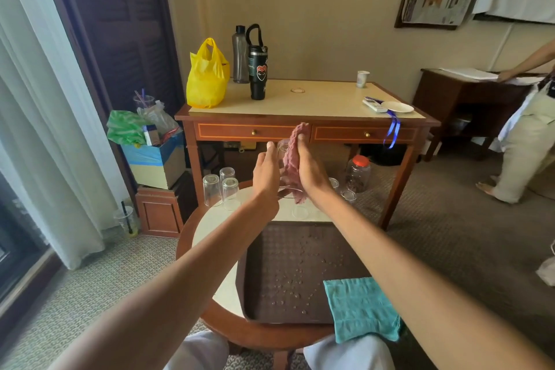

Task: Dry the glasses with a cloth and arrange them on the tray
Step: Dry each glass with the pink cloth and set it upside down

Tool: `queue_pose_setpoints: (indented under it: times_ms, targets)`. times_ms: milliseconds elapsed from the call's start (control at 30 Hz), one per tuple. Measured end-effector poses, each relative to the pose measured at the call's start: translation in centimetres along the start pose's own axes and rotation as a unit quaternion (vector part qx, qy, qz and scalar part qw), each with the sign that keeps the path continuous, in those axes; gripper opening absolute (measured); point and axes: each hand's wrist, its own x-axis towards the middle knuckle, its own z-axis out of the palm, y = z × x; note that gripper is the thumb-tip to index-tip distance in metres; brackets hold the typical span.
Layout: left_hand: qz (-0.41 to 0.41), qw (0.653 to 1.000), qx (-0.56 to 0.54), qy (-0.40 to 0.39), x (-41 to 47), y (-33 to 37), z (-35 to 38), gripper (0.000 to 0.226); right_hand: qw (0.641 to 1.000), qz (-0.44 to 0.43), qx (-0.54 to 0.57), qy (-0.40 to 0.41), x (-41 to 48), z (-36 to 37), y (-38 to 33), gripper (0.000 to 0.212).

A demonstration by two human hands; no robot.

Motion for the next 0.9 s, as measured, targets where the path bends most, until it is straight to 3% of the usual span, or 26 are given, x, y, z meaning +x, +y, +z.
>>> queue_pose_setpoints:
  times_ms: [67,200,333,433,500,567,800,900]
  targets:
    - [0.012,1.000,0.020,-0.013,-0.3,-0.1,0.2,0.036,0.998,0.051,0.015,0.019,0.3,-0.2,-0.1,0.068]
    - [0.037,0.998,0.052,0.026,0.1,-0.8,0.1,0.048,0.995,0.096,-0.011,0.031,-1.1,-0.2,0.4,0.065]
    - [0.017,1.000,0.017,0.017,0.4,-0.8,-1.2,0.043,0.998,0.038,-0.042,-0.027,-3.6,0.5,2.2,0.068]
    - [0.044,0.999,0.022,0.014,0.3,-1.1,-1.6,0.048,0.999,-0.036,-0.007,-0.015,-3.7,1.0,3.6,0.040]
    - [0.037,0.999,0.011,0.005,-0.2,-1.1,-1.6,0.034,0.999,-0.041,-0.007,0.003,-3.7,0.9,3.5,0.035]
    - [0.020,1.000,0.012,-0.011,-0.7,-1.0,-1.5,0.029,0.998,-0.051,-0.007,0.020,-3.6,0.6,2.8,0.038]
    - [0.038,0.998,0.004,-0.052,-2.9,-0.1,-0.9,0.048,1.000,0.004,-0.018,0.020,-2.5,0.5,-0.5,0.068]
    - [0.043,0.998,0.000,-0.039,-3.0,0.6,-1.1,0.055,0.999,-0.004,-0.034,0.018,-3.8,1.1,0.3,0.062]
